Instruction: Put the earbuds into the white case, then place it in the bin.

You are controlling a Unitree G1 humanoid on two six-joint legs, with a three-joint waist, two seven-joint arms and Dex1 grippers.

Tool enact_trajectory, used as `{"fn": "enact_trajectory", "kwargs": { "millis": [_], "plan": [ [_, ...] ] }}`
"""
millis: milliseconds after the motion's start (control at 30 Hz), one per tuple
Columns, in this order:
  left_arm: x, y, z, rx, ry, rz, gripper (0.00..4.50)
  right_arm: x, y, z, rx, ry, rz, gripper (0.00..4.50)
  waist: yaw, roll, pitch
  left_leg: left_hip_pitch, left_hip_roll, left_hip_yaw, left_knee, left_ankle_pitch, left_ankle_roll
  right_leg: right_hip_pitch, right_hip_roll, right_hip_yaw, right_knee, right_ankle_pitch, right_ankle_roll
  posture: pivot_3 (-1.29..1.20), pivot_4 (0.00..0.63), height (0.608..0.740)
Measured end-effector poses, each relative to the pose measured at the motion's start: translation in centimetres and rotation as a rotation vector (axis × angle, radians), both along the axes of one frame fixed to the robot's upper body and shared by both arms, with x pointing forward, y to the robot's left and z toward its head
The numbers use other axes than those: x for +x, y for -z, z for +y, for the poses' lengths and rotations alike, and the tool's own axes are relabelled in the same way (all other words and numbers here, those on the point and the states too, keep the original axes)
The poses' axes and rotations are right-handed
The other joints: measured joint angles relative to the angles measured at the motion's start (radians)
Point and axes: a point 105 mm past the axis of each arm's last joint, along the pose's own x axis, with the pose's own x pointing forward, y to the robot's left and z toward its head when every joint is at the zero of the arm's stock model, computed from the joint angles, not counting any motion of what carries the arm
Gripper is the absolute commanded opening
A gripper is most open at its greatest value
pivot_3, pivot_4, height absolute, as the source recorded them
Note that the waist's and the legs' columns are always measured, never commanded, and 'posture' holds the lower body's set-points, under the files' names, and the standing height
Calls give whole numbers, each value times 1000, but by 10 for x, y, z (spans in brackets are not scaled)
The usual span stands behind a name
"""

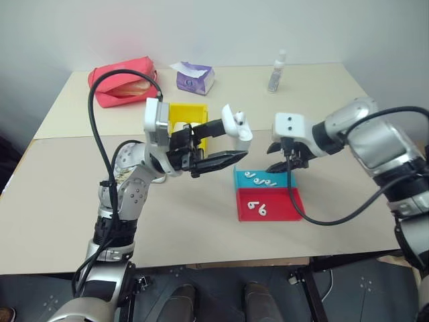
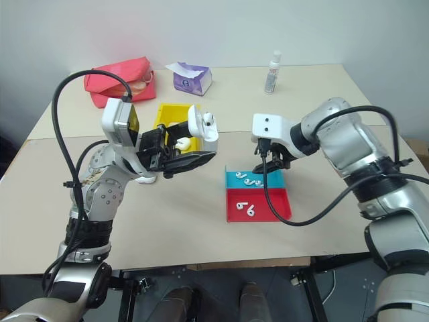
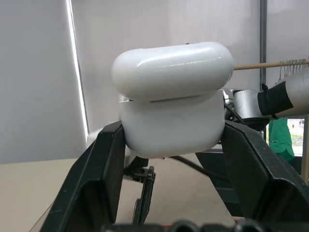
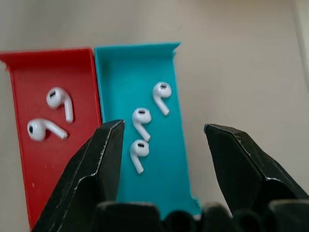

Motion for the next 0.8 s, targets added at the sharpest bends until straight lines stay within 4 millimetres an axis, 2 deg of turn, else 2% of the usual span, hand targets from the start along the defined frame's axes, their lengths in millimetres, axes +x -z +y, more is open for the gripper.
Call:
{"fn": "enact_trajectory", "kwargs": {
  "millis": [67,133,467,800],
  "plan": [
    [0,0,0,-2,-3,0,2727,3,10,-1,-43,-12,28,2574,0,0,0,0,0,0,0,0,0,0,0,0,0,0,0,0,150,740],
    [0,-1,0,-7,-8,-6,2727,7,18,-3,-80,-20,46,1917,0,0,0,-1,0,0,0,0,-1,-1,0,0,0,0,0,0,150,740],
    [0,-1,3,-11,-38,-12,2727,22,34,-13,-177,-28,56,1917,-3,0,0,0,0,0,0,1,-2,-1,0,0,1,0,0,0,150,740],
    [-1,2,7,-3,-76,-6,2727,21,41,-3,-198,-153,74,1917,-6,0,0,0,0,-1,0,1,-3,-1,0,0,2,0,0,0,150,740]
  ]
}}
